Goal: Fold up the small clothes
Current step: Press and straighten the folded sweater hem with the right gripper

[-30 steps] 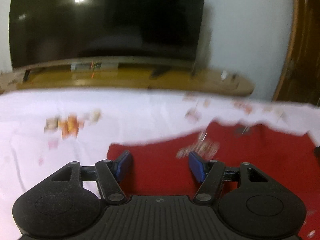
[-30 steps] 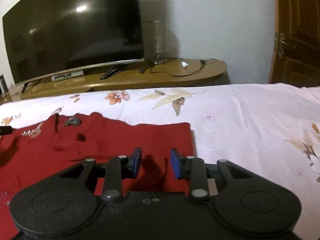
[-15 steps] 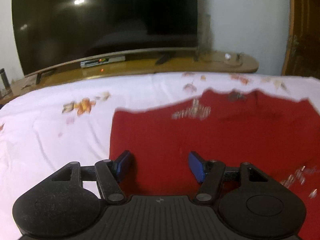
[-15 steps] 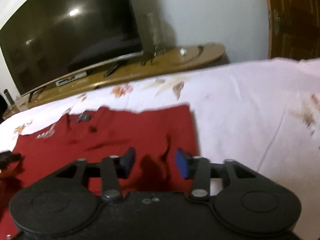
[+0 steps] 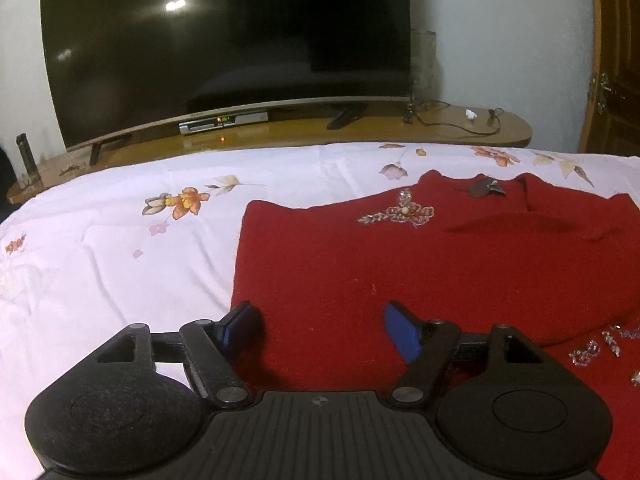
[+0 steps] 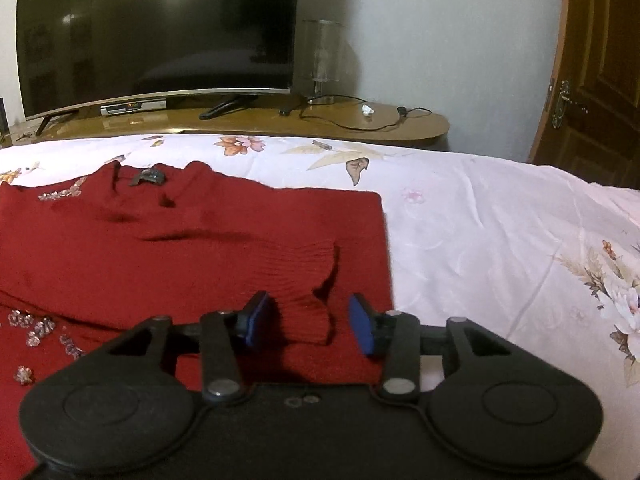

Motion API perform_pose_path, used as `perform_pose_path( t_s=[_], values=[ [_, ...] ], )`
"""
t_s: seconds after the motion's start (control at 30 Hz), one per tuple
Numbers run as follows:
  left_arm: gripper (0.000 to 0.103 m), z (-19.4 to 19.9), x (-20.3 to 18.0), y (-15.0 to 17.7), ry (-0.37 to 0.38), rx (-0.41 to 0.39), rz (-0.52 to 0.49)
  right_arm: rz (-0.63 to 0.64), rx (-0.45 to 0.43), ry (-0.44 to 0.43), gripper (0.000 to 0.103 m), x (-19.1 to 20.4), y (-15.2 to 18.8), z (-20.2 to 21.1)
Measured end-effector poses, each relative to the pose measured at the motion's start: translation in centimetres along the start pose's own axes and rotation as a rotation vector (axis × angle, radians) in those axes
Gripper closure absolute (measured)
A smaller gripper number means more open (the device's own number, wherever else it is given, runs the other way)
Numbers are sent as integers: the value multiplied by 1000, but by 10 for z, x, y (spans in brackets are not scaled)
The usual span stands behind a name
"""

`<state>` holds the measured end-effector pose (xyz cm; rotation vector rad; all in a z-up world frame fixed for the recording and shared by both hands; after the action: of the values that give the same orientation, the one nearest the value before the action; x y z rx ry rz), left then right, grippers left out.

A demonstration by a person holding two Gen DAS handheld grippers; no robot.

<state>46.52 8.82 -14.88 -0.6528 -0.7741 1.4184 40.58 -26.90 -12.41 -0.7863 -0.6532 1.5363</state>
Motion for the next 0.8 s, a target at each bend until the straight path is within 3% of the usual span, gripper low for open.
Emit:
perform_pose_path(
  t_s=[0.17, 0.3, 0.37, 0.47, 0.53, 0.7, 0.8],
  values=[
    [28, -1, 1, 1, -6, -2, 0, 4, -24, 13, 47, -4, 2, -3],
    [1, -3, 11, 3, -59, 37, 13, -34, -10, 19, 35, -11, 3, -5],
    [1, 3, 17, 5, -64, 53, 16, -85, 15, -9, 32, -17, 3, -6],
    [1, 18, 18, 6, -74, 41, 4, -145, 41, -29, 32, -26, 3, 0],
    [1, 21, 12, 6, -81, 34, -18, -132, 13, -45, 51, -22, -3, 9],
    [1, 20, 12, 17, -95, 53, 43, -138, 27, -73, 48, -9, 1, 7],
    [1, 21, 15, 20, -92, 59, 63, -60, 17, -42, 49, -5, 4, 4]
  ],
)
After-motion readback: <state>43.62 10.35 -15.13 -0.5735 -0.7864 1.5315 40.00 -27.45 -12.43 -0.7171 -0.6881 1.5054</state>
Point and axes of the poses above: each gripper's, at about its wrist camera, not at the fingertips, and z roughly against the way its jaws point, x to its left, y to its underside, the point moved 9 cm from there along -z, roughly the way its jaws point
